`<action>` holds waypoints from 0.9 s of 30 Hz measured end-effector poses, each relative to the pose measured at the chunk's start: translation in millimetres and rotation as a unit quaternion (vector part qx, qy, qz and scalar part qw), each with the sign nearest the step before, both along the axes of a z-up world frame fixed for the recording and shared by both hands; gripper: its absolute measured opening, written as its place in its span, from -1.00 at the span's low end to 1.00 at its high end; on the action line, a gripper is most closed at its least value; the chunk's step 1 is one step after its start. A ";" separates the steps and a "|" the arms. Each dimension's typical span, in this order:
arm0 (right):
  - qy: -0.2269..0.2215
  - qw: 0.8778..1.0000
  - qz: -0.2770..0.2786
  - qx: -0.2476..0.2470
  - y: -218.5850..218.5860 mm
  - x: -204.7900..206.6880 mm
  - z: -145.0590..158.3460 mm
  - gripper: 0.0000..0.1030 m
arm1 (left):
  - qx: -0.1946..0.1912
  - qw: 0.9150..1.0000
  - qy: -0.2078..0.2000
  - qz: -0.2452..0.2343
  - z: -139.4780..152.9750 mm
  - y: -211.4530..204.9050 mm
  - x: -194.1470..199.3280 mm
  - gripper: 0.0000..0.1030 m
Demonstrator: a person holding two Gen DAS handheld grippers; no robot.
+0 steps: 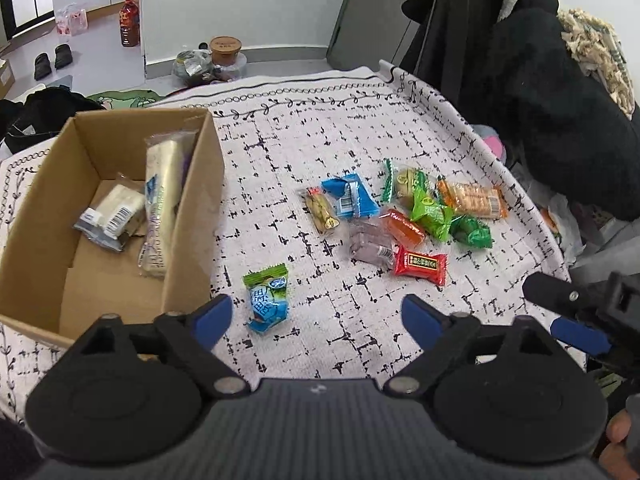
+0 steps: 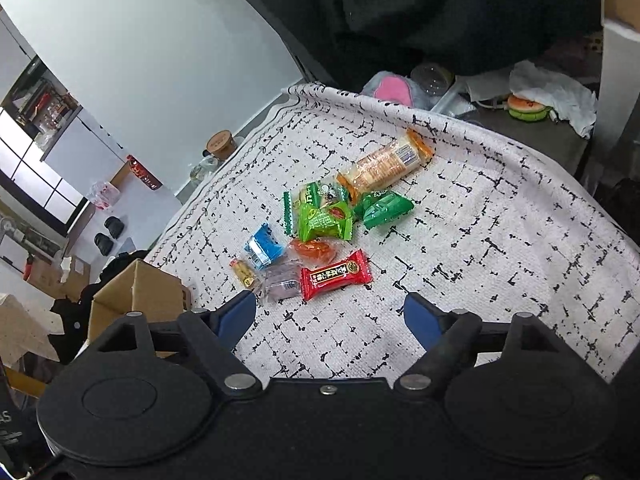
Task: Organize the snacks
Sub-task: 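Grasp the blue-green wrapped candy with the left gripper, then grasp the red wrapped bar with the right gripper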
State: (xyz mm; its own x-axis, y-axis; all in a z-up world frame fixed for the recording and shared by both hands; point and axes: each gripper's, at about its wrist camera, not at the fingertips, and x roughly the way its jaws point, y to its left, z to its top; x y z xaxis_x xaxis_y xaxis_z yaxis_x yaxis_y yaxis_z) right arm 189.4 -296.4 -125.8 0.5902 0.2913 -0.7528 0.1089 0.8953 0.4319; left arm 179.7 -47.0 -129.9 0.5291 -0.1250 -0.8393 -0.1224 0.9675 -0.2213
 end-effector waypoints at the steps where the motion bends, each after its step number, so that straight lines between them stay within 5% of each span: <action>1: 0.004 1.000 0.000 0.001 0.5 2.4 -2.9 0.52 | 0.000 1.000 0.002 0.002 -3.7 0.3 2.2 0.62; 8: 0.022 1.000 0.000 0.001 4.5 13.3 -13.7 0.49 | 0.016 0.999 0.025 0.013 -33.5 0.5 19.3 0.20; 18: 0.042 0.999 -0.010 -0.007 14.3 30.9 -28.7 0.38 | 0.053 0.997 0.054 0.020 -63.0 -4.5 36.5 0.06; 21: 0.052 0.998 -0.020 -0.002 18.0 37.9 -36.7 0.29 | 0.046 0.996 0.073 0.032 -75.1 -2.0 41.0 -0.43; 27: 0.062 0.997 -0.046 0.014 24.6 49.8 -51.8 0.04 | 0.034 0.998 0.044 0.037 -71.5 -1.3 45.8 -0.46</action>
